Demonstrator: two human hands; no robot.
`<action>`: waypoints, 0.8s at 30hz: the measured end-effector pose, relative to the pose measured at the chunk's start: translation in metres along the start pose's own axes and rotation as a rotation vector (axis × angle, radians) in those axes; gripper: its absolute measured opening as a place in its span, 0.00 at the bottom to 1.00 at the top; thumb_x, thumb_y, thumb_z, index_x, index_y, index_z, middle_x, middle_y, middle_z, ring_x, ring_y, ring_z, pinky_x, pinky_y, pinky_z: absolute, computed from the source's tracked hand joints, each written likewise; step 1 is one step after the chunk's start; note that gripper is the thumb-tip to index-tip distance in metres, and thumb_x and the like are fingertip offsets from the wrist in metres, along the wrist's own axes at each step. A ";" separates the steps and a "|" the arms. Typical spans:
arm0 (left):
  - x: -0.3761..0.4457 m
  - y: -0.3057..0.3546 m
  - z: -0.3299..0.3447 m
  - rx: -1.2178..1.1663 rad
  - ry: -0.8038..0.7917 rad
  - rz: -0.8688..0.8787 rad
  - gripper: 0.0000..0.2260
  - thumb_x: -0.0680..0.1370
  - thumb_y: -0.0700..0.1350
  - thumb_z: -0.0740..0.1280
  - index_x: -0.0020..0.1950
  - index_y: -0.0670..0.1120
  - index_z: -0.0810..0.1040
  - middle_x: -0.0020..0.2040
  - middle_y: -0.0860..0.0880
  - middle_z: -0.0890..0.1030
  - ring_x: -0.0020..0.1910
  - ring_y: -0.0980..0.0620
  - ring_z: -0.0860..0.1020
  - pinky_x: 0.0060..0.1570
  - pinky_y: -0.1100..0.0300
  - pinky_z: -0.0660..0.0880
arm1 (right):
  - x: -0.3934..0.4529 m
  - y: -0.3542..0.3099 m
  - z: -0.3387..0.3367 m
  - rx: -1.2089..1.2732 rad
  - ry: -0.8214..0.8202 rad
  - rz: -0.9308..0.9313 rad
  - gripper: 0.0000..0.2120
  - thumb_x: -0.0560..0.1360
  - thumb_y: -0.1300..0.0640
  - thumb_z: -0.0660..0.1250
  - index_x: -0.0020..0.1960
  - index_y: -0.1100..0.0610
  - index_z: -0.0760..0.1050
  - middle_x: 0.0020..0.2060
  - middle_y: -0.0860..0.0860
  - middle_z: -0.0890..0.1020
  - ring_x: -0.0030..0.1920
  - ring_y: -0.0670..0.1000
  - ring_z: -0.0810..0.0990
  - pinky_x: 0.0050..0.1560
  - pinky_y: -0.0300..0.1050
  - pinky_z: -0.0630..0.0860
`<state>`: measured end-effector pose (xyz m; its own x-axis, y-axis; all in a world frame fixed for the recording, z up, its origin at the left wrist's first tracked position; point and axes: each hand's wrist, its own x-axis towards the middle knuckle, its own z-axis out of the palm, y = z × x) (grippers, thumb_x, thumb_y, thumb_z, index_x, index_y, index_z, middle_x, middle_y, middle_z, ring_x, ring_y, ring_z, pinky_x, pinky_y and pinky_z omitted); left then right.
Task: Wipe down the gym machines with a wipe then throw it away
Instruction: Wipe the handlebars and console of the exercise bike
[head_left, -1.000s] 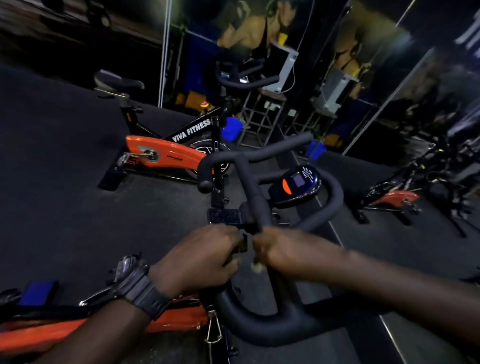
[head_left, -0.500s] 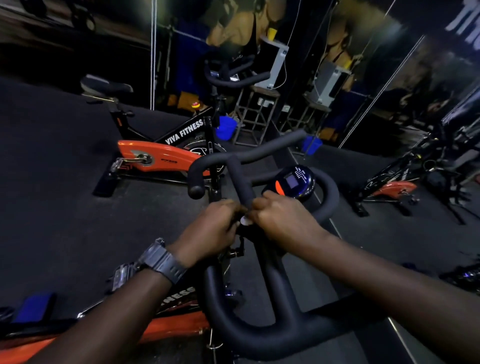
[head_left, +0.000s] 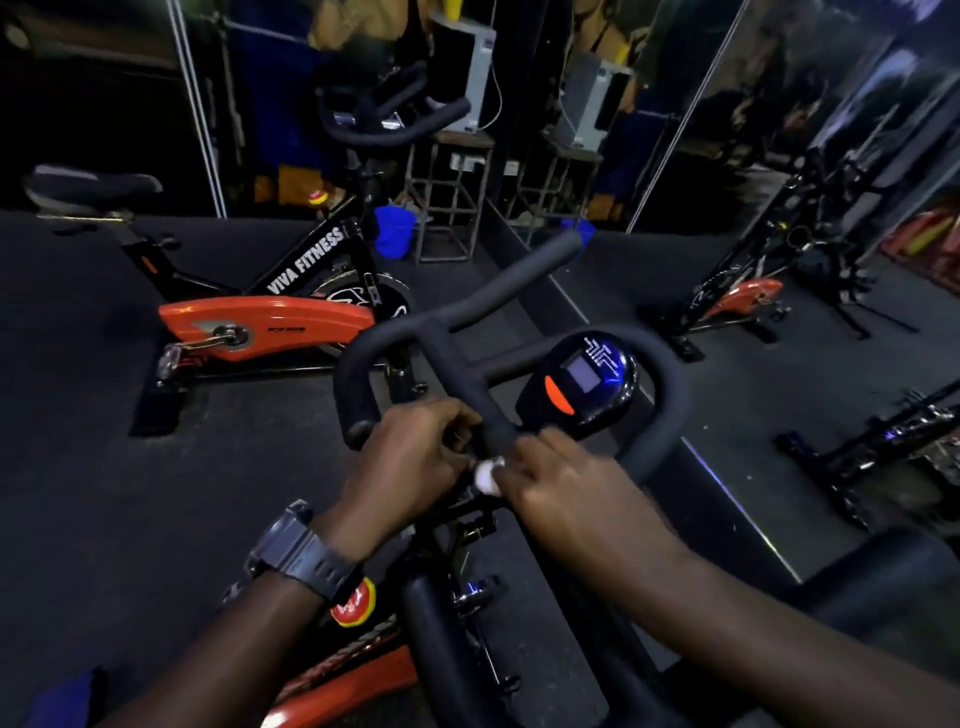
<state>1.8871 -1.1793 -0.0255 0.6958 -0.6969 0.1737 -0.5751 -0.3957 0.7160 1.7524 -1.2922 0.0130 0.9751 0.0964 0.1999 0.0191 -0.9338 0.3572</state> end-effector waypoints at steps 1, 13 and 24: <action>0.003 -0.002 -0.001 -0.009 -0.019 0.007 0.15 0.71 0.40 0.75 0.56 0.51 0.83 0.48 0.55 0.84 0.49 0.57 0.81 0.42 0.76 0.68 | -0.005 -0.001 0.000 -0.014 0.008 -0.003 0.05 0.65 0.57 0.74 0.40 0.55 0.79 0.35 0.52 0.76 0.37 0.54 0.77 0.23 0.41 0.57; 0.021 -0.020 0.004 -0.341 -0.060 -0.101 0.20 0.72 0.30 0.68 0.54 0.53 0.79 0.36 0.57 0.81 0.32 0.62 0.78 0.45 0.61 0.77 | 0.018 0.001 0.004 -0.032 0.032 -0.041 0.05 0.71 0.58 0.65 0.36 0.57 0.76 0.37 0.52 0.76 0.39 0.53 0.75 0.27 0.45 0.68; 0.015 -0.022 0.006 -0.512 -0.013 -0.174 0.18 0.75 0.28 0.58 0.55 0.45 0.81 0.43 0.51 0.84 0.43 0.55 0.84 0.53 0.57 0.79 | 0.002 -0.015 0.025 0.074 -0.094 -0.239 0.07 0.74 0.55 0.69 0.37 0.53 0.78 0.39 0.47 0.77 0.50 0.52 0.74 0.44 0.44 0.71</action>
<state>1.9076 -1.1844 -0.0433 0.7549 -0.6556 0.0174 -0.1666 -0.1661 0.9719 1.7596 -1.2869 -0.0146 0.9571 0.2880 0.0315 0.2639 -0.9113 0.3161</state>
